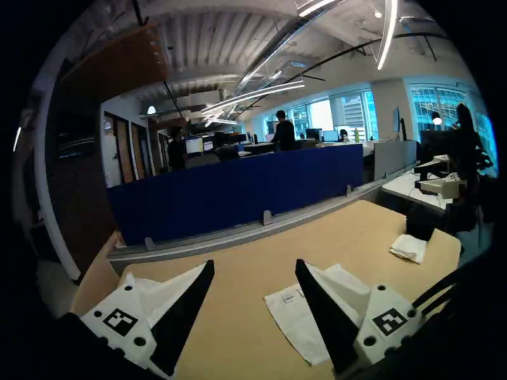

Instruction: Fold towel

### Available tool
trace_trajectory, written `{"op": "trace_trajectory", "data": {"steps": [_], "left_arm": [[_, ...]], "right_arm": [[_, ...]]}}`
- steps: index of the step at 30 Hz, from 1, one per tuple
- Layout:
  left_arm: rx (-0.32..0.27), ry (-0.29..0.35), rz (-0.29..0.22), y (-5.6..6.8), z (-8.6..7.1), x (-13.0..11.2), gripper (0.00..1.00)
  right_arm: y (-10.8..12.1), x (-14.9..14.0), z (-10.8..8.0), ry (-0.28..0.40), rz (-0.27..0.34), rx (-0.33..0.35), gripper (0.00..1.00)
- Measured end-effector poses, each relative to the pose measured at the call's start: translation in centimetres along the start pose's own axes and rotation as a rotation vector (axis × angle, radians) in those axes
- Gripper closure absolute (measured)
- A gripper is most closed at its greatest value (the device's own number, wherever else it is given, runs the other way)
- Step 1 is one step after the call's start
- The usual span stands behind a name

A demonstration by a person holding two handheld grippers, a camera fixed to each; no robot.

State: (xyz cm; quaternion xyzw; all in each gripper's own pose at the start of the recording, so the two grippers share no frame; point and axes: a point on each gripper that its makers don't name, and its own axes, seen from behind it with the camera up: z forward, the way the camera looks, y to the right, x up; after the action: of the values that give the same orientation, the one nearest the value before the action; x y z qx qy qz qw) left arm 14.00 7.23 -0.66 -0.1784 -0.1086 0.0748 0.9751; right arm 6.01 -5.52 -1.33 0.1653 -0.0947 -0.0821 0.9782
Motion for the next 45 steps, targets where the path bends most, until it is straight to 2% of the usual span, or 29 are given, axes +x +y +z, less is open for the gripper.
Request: {"op": "trace_trajectory", "data": {"steps": [5, 14, 23, 29, 38, 45], "left_arm": [[-0.058, -0.028, 0.025, 1.3, 0.3, -0.9, 0.05], [-0.107, -0.062, 0.074, 2.7, 0.7, -3.4, 0.05], [-0.141, -0.108, 0.094, 4.4, 1.0, -7.5, 0.05], [-0.169, -0.144, 0.126, 5.5, 1.2, -10.5, 0.05], [-0.218, -0.222, 0.106, 8.1, 1.9, -15.7, 0.05], [-0.254, -0.285, 0.102, 10.3, 2.4, -19.5, 0.05]], "right_arm": [[-1.5, -0.7, 0.2, -0.033, -0.015, 0.064, 0.0], [-3.6, -3.5, 0.8, -0.076, -0.036, 0.124, 0.0], [-5.7, -7.3, 1.6, -0.12, -0.028, 0.154, 0.0], [-6.8, -10.0, 1.9, -0.156, -0.038, 0.172, 0.0], [-8.5, -15.2, 2.4, -0.224, -0.059, 0.193, 0.0], [-9.6, -19.2, 2.8, -0.283, -0.052, 0.211, 0.0]]}}
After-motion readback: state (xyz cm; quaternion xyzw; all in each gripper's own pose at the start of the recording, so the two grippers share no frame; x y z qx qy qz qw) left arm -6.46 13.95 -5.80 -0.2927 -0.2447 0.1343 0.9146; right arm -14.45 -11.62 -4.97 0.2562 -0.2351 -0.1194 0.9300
